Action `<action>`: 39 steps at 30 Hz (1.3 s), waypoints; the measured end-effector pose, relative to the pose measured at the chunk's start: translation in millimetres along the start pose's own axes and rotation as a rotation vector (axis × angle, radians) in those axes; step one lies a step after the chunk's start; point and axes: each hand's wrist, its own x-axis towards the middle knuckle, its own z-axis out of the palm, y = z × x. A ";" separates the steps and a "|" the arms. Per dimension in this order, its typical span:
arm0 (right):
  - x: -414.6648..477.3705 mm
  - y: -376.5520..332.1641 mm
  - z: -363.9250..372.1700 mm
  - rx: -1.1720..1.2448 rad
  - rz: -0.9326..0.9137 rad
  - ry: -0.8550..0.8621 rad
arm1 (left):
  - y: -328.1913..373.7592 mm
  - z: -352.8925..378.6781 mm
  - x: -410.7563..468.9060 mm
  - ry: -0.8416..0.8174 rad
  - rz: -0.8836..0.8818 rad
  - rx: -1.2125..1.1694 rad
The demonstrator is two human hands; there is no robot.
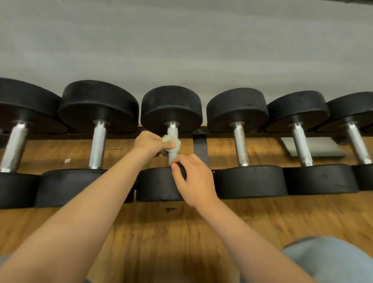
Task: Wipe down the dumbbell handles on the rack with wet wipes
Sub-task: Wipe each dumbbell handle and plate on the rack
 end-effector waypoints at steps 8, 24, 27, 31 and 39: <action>1.1 0.0 -4.9 -0.029 -0.015 -0.058 | -8.3 0.8 -0.4 -0.156 -0.032 0.184; -0.9 -1.1 -1.2 -0.046 0.003 -0.035 | -20.0 -17.4 -2.7 -0.362 -0.044 0.218; -0.7 -0.9 -0.7 -0.040 0.010 -0.035 | -23.0 -16.8 -3.3 -0.349 -0.021 0.191; -1.2 -0.9 -0.1 -0.020 0.022 -0.021 | -21.1 -11.8 -3.2 -0.350 -0.006 0.162; -1.2 -0.6 0.2 0.011 0.041 -0.010 | -4.6 4.0 7.7 -0.204 -0.084 -0.165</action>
